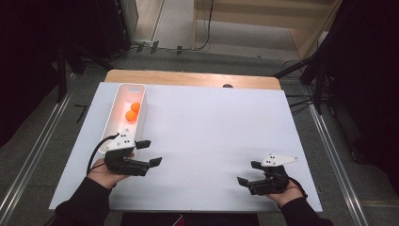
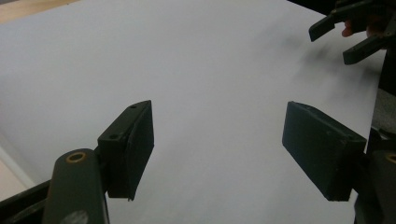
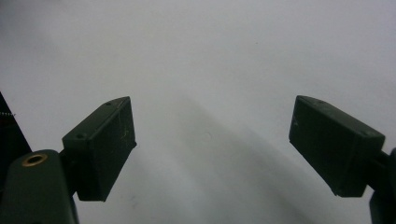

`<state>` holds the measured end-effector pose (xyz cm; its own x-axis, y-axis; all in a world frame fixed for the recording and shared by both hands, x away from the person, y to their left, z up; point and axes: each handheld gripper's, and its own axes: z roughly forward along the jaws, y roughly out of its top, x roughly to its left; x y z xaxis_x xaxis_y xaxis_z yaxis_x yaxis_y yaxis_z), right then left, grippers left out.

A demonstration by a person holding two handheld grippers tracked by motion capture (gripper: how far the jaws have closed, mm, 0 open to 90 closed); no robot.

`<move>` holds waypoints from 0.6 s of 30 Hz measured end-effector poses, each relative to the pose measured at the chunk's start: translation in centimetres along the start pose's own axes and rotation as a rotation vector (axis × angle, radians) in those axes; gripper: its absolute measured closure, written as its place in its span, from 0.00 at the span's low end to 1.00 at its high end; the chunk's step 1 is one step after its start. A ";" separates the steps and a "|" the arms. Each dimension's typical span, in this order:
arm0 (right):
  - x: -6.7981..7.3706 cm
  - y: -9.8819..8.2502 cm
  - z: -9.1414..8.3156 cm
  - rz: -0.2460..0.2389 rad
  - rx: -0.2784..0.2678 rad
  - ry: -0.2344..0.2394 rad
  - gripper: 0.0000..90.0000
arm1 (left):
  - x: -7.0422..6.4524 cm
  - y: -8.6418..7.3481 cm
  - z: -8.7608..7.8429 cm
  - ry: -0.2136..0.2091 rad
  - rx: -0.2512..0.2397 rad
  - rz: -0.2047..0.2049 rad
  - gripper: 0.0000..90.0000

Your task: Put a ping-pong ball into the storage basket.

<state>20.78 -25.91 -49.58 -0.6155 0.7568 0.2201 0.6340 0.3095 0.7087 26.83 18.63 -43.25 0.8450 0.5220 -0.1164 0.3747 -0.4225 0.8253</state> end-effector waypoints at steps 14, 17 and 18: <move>0.0 0.0 0.0 0.003 0.001 -0.004 0.14 | -0.5 -2.0 0.3 -0.034 0.014 -0.001 0.28; 0.0 0.0 0.0 0.002 0.002 -0.006 0.14 | -0.7 -2.4 0.5 -0.033 0.027 0.032 0.28; 0.0 0.0 0.0 0.002 0.001 -0.006 0.14 | -0.8 -2.5 0.5 -0.034 0.021 0.037 0.28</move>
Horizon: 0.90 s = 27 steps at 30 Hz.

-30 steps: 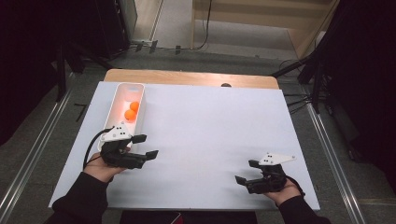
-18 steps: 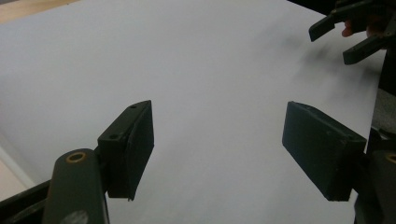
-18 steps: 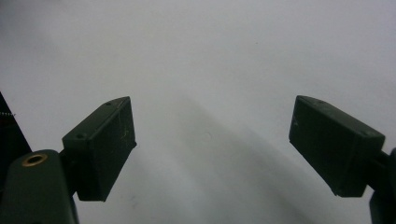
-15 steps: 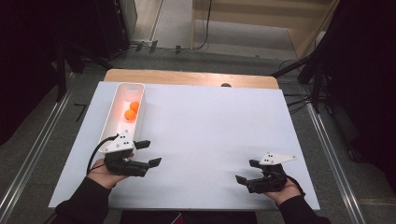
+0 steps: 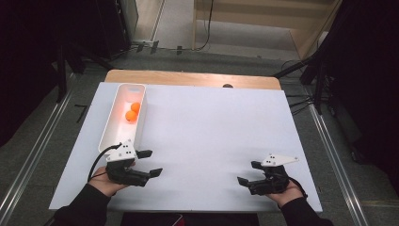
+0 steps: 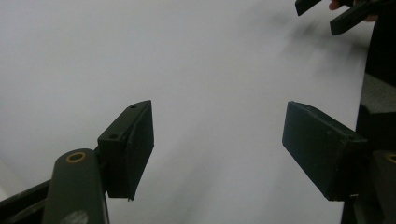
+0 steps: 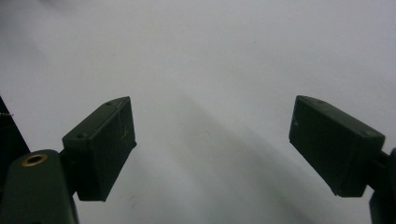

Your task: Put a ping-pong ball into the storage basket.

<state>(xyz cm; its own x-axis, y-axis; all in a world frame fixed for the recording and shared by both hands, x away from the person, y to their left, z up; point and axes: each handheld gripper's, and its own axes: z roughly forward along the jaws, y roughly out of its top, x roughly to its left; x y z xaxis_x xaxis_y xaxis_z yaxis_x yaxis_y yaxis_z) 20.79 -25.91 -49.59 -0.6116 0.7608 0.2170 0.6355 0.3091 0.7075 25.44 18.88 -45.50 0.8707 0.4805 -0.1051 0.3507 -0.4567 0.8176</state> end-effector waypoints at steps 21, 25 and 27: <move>0.0 0.0 0.0 -0.002 0.001 -0.002 0.14 | 0.4 -2.2 0.8 -0.057 0.090 -0.018 0.28; 0.0 0.0 0.0 0.001 0.006 0.000 0.14 | 0.5 -2.4 0.9 -0.061 0.107 0.007 0.28; 0.0 -0.1 0.0 0.002 0.006 -0.001 0.14 | 0.6 -2.4 1.0 -0.063 0.114 0.012 0.28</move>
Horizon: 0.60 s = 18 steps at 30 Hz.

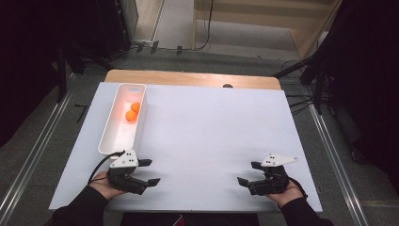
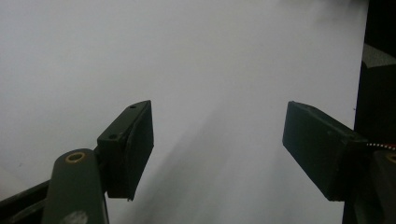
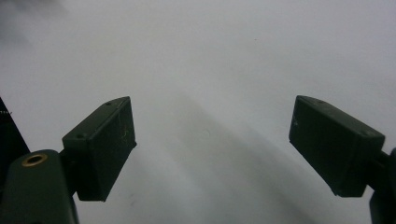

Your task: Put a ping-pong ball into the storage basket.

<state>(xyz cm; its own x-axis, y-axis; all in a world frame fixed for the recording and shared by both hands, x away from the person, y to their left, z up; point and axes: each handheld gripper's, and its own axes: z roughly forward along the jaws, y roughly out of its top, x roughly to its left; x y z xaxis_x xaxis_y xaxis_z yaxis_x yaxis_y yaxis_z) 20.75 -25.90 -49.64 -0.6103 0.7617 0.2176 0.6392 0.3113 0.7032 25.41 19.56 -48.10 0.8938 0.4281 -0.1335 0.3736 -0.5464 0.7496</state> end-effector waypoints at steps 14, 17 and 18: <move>0.1 0.0 0.0 0.003 0.005 0.001 0.14 | -0.1 0.0 0.1 -0.003 0.005 -0.010 0.28; 0.0 0.0 0.0 0.002 0.005 0.000 0.14 | -0.1 0.0 0.1 -0.003 0.004 -0.010 0.28; 0.0 0.0 0.0 0.002 0.005 0.000 0.14 | -0.1 0.1 0.1 -0.004 0.004 -0.010 0.28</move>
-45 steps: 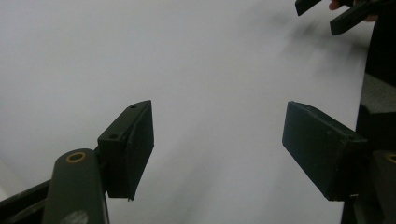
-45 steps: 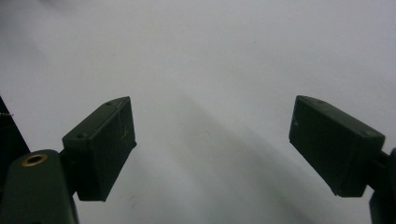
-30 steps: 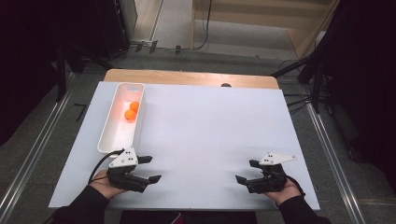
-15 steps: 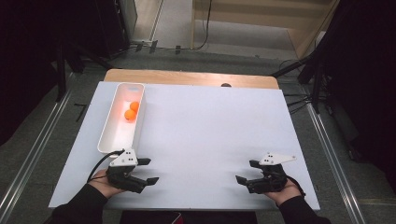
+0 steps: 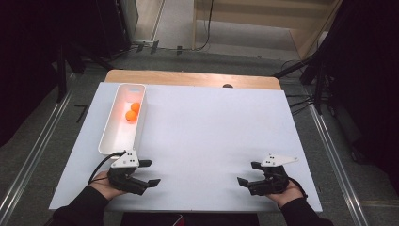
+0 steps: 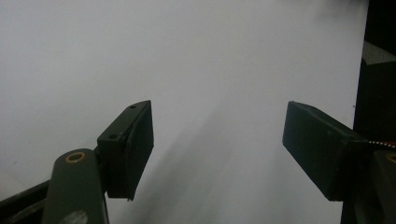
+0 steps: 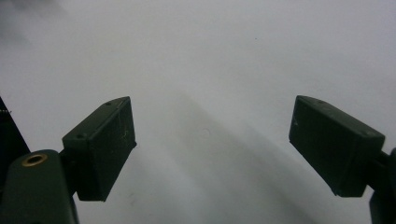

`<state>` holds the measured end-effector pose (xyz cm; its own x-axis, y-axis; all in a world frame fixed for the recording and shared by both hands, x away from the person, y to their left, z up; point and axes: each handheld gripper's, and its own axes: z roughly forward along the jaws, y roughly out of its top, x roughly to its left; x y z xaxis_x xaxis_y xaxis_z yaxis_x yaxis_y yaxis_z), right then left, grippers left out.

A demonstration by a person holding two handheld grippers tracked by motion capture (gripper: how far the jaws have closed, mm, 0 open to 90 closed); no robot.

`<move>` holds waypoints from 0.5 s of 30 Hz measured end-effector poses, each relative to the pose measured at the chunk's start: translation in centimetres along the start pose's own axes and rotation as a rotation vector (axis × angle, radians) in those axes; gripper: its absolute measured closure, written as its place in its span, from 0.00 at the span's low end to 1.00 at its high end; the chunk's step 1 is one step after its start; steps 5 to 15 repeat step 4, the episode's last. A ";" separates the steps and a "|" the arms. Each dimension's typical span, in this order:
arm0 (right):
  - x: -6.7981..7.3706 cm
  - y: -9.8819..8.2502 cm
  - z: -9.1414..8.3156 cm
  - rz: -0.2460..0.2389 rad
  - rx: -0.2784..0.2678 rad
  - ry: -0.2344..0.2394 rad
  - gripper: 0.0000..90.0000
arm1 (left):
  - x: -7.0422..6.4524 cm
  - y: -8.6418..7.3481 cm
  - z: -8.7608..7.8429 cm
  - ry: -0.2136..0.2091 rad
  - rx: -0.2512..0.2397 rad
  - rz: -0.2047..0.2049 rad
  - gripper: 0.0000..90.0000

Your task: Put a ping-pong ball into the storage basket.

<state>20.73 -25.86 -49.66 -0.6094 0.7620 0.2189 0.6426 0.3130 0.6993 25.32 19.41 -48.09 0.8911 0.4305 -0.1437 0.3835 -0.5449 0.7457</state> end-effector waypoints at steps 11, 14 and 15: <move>-0.1 0.0 0.0 -0.005 -0.003 -0.004 0.14 | -0.1 0.1 0.0 0.000 0.003 0.004 0.28; -0.1 0.0 0.0 -0.005 -0.003 -0.004 0.14 | -0.1 0.1 0.0 0.000 0.003 0.004 0.28; -0.1 0.0 0.0 -0.005 -0.003 -0.004 0.14 | -0.1 0.1 0.0 0.000 0.003 0.004 0.28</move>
